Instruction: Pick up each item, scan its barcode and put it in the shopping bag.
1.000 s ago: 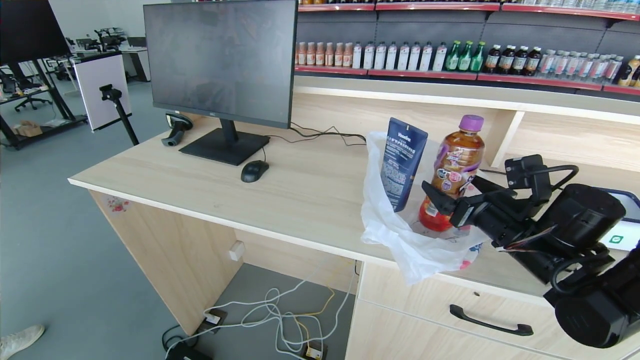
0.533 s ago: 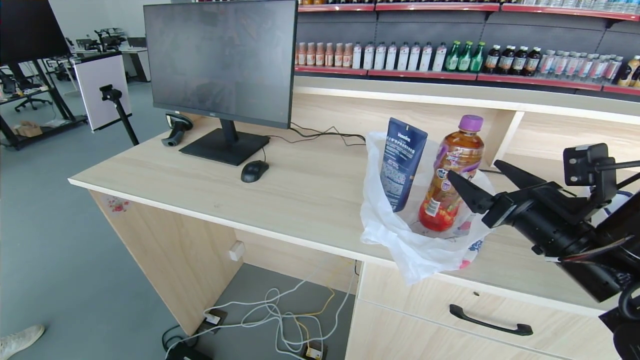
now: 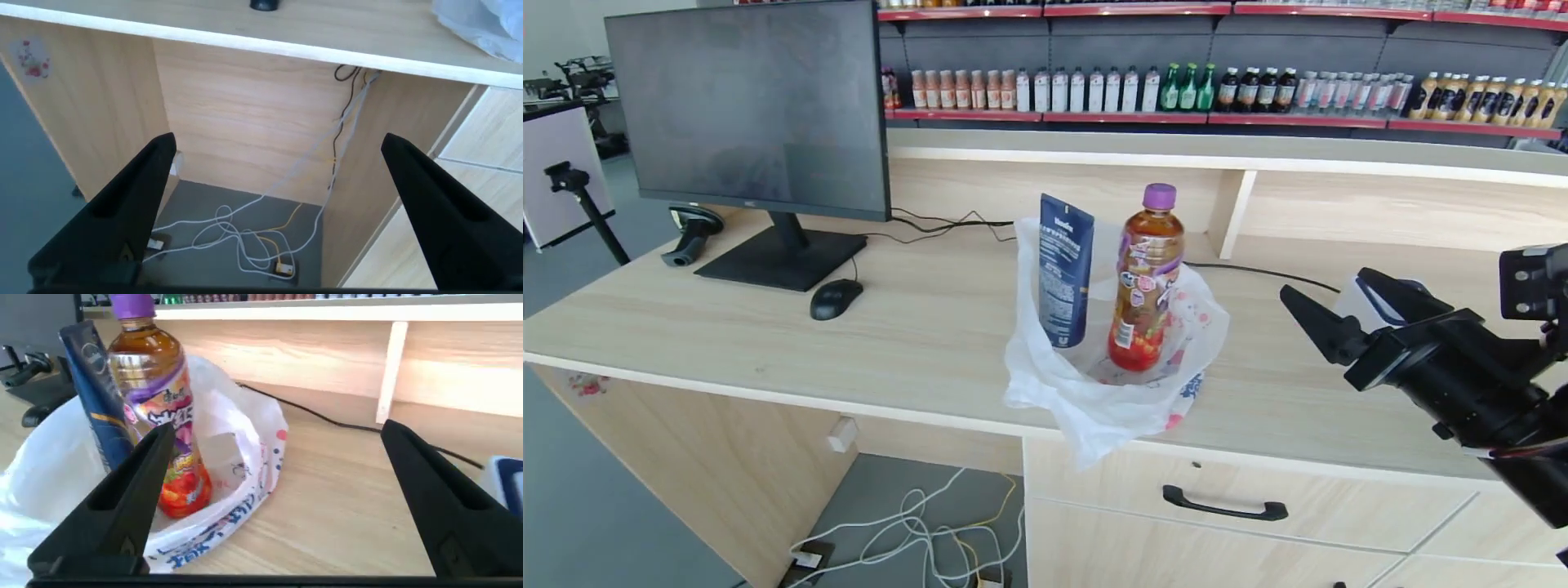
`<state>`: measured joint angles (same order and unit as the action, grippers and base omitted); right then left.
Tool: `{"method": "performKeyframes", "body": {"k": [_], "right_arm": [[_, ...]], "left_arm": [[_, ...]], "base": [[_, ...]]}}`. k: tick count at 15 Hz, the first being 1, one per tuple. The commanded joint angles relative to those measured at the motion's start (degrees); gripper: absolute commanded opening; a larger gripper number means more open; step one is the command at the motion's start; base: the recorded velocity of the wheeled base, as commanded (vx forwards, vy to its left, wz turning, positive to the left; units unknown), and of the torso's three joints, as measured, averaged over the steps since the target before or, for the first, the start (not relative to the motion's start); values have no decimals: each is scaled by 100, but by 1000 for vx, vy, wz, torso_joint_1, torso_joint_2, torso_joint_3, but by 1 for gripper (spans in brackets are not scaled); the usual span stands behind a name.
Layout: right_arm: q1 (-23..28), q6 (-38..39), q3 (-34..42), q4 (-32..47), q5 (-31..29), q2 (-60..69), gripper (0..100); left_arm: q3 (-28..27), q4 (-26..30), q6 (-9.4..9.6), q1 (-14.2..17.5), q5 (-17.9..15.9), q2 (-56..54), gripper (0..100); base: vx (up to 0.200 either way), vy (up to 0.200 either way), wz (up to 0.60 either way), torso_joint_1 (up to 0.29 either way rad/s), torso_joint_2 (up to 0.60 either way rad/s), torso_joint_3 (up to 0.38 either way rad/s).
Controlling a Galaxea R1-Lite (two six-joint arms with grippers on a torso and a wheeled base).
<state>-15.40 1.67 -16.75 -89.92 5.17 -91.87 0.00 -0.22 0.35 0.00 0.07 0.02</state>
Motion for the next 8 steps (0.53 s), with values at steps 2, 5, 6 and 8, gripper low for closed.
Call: {"method": "performKeyframes", "body": {"k": [2, 5, 6, 8], "right_arm": [[-7, -9, 31, -8, 2, 90, 100], [-7, 0, 198, -8, 2, 196, 100], [-7, -9, 242, -8, 2, 231, 100], [-7, -9, 251, -8, 2, 266, 100]], "left_arm": [[0, -4, 0, 0, 1, -2, 100], [0, -4, 0, 9, 1, -2, 100], [0, -4, 9, 0, 1, -2, 100], [0, -4, 9, 0, 1, -2, 100]], "base": [[0, -200, 0, -2, 0, -2], [0, -200, 0, -1, 1, 1], [0, -200, 0, 2, 7, 2], [0, -200, 0, 7, 5, 5]]}}
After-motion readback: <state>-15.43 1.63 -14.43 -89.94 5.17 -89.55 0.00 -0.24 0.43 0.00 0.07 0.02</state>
